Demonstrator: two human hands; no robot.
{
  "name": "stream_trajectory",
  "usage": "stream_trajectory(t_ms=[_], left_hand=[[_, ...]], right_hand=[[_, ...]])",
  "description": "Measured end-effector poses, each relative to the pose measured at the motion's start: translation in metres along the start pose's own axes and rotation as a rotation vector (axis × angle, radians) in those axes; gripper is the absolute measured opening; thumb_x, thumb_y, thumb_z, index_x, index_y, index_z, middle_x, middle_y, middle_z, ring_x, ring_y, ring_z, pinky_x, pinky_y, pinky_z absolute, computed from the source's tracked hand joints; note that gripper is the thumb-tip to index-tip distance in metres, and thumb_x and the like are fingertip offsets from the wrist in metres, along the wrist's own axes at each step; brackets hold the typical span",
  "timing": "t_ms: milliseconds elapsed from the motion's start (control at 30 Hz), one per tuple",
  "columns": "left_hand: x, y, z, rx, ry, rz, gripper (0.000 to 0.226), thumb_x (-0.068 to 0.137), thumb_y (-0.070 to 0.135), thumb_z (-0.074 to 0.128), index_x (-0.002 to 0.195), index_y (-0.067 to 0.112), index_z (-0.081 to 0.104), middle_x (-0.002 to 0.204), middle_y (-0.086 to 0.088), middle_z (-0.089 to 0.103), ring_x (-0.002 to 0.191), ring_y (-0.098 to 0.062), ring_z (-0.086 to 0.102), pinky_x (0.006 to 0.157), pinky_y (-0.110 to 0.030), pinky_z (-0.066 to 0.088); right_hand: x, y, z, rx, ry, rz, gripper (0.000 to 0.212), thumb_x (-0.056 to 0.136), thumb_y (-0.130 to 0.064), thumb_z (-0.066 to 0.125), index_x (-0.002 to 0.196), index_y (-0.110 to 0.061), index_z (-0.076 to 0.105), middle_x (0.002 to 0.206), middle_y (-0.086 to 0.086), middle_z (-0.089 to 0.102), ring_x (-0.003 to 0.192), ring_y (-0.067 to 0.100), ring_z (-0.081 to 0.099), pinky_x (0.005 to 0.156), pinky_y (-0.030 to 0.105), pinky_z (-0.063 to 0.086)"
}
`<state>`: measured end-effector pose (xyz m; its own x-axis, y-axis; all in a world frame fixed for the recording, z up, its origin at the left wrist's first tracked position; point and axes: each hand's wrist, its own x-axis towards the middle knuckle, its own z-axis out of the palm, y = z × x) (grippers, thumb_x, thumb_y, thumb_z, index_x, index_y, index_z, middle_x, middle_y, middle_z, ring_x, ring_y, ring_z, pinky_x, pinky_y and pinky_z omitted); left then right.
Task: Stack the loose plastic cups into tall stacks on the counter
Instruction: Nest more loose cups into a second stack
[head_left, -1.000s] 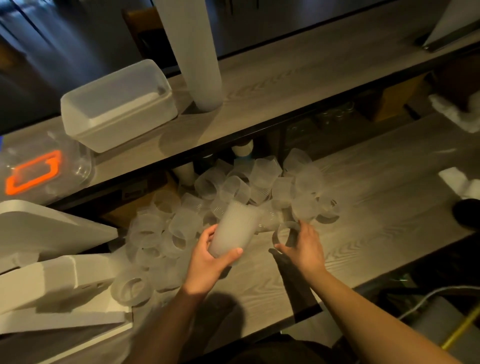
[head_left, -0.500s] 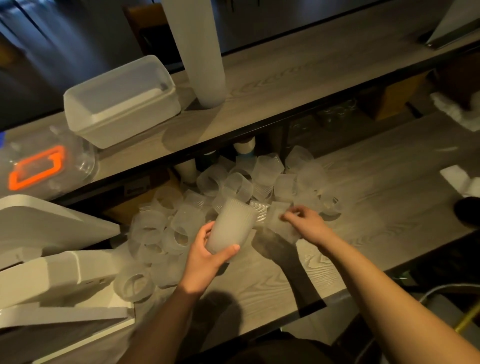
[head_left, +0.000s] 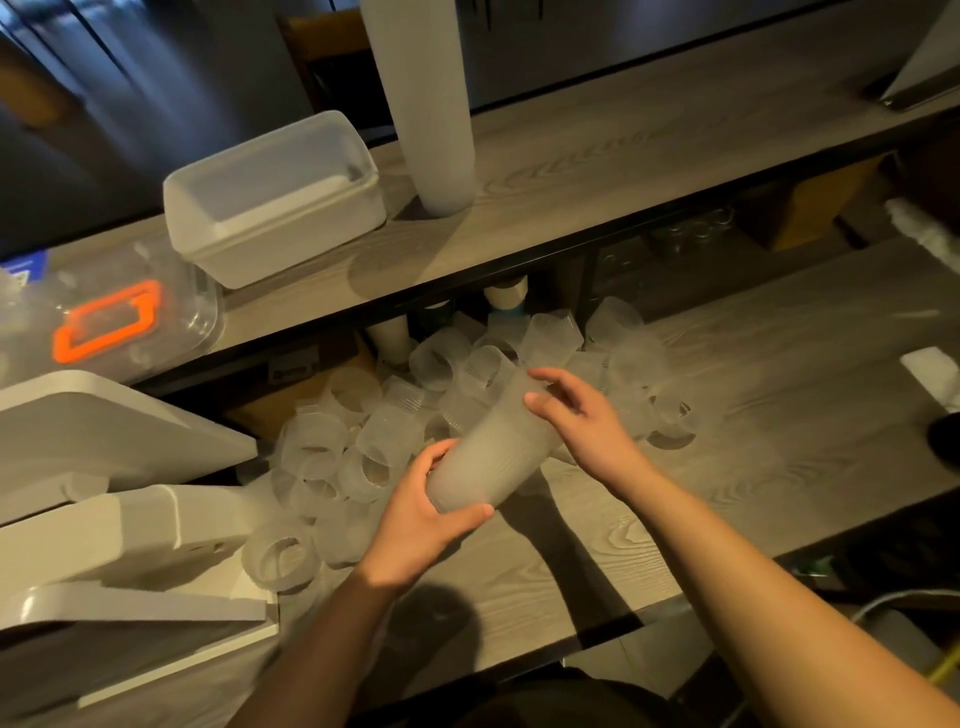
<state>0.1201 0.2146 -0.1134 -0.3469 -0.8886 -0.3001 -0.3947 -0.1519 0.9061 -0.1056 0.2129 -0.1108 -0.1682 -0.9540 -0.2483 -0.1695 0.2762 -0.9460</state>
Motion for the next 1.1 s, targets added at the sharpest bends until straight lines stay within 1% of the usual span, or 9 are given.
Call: stream_trajectory(t_ms=[233, 367, 433, 567, 667, 733, 800, 933, 1100], left_hand=[[-0.001, -0.002, -0.005, 0.052, -0.063, -0.018, 0.067, 0.073, 0.019, 0.087, 0.125, 0.038, 0.048, 0.124, 0.006, 0.052, 0.103, -0.002, 0.057, 0.069, -0.013, 0.052], [-0.001, 0.002, -0.003, 0.056, -0.049, -0.013, 0.07, 0.071, 0.028, 0.087, 0.128, 0.036, 0.047, 0.123, 0.009, 0.052, 0.107, -0.008, 0.058, 0.07, -0.015, 0.053], [-0.002, 0.002, -0.001, 0.062, -0.042, -0.022, 0.076, 0.064, 0.038, 0.086, 0.129, 0.036, 0.046, 0.122, 0.01, 0.053, 0.105, -0.008, 0.059, 0.069, -0.018, 0.055], [-0.004, -0.001, 0.006, 0.043, -0.053, -0.072, 0.084, 0.054, 0.05, 0.084, 0.127, 0.035, 0.047, 0.12, 0.008, 0.056, 0.103, -0.007, 0.06, 0.069, -0.018, 0.054], [-0.001, -0.002, 0.011, 0.033, -0.031, -0.118, 0.072, 0.071, 0.032, 0.088, 0.128, 0.032, 0.045, 0.12, 0.008, 0.055, 0.103, -0.008, 0.059, 0.068, -0.018, 0.053], [0.0, -0.002, 0.012, 0.004, 0.004, -0.14, 0.067, 0.077, 0.024, 0.083, 0.13, 0.032, 0.043, 0.12, 0.008, 0.054, 0.103, -0.011, 0.058, 0.067, -0.021, 0.053], [0.002, -0.002, 0.01, -0.005, 0.036, -0.131, 0.066, 0.078, 0.023, 0.083, 0.13, 0.032, 0.043, 0.119, 0.009, 0.053, 0.103, -0.012, 0.058, 0.065, -0.02, 0.053], [0.004, -0.005, 0.005, -0.019, 0.054, -0.13, 0.073, 0.074, 0.031, 0.085, 0.133, 0.03, 0.041, 0.12, 0.009, 0.053, 0.105, -0.013, 0.058, 0.064, -0.016, 0.053], [0.007, -0.009, 0.001, -0.033, 0.045, -0.163, 0.092, 0.052, 0.052, 0.081, 0.131, 0.03, 0.041, 0.121, 0.008, 0.054, 0.106, -0.012, 0.058, 0.067, -0.019, 0.053]], right_hand=[[0.002, 0.006, 0.012, 0.034, 0.079, 0.079, 0.054, 0.085, -0.061, 0.061, 0.13, -0.031, 0.058, 0.119, -0.003, 0.062, 0.113, 0.012, 0.057, 0.102, 0.037, 0.047], [-0.013, -0.004, 0.027, -0.009, -0.02, 0.046, 0.065, 0.087, -0.068, 0.046, 0.134, -0.023, 0.055, 0.129, 0.0, 0.051, 0.121, 0.013, 0.05, 0.092, 0.019, 0.039], [-0.016, -0.007, 0.029, -0.001, -0.098, 0.063, 0.075, 0.083, -0.073, 0.034, 0.135, -0.022, 0.055, 0.133, -0.002, 0.047, 0.124, 0.011, 0.046, 0.098, 0.021, 0.035], [-0.011, -0.002, 0.024, 0.097, -0.188, 0.138, 0.065, 0.099, -0.065, 0.023, 0.136, -0.024, 0.057, 0.134, -0.008, 0.054, 0.124, 0.005, 0.048, 0.107, 0.027, 0.032], [-0.002, 0.021, 0.024, 0.188, -0.005, 0.165, 0.057, 0.103, -0.055, 0.028, 0.137, -0.02, 0.057, 0.132, -0.003, 0.06, 0.121, 0.009, 0.054, 0.102, 0.028, 0.041], [0.005, 0.048, 0.017, 0.051, 0.2, 0.166, 0.046, 0.102, -0.047, 0.042, 0.136, -0.019, 0.055, 0.132, 0.001, 0.059, 0.119, 0.012, 0.055, 0.093, 0.023, 0.045], [0.009, 0.076, 0.007, -0.271, 0.272, 0.102, 0.046, 0.099, -0.037, 0.056, 0.14, -0.018, 0.051, 0.138, 0.001, 0.054, 0.128, 0.015, 0.049, 0.101, 0.027, 0.044], [0.019, 0.107, 0.0, -0.661, 0.155, -0.011, 0.071, 0.09, -0.03, 0.07, 0.15, -0.013, 0.038, 0.152, 0.004, 0.041, 0.142, 0.021, 0.034, 0.118, 0.04, 0.03], [0.03, 0.112, 0.003, -0.99, 0.071, -0.05, 0.081, 0.086, -0.032, 0.073, 0.151, -0.012, 0.029, 0.153, 0.007, 0.036, 0.142, 0.026, 0.029, 0.118, 0.039, 0.026]])
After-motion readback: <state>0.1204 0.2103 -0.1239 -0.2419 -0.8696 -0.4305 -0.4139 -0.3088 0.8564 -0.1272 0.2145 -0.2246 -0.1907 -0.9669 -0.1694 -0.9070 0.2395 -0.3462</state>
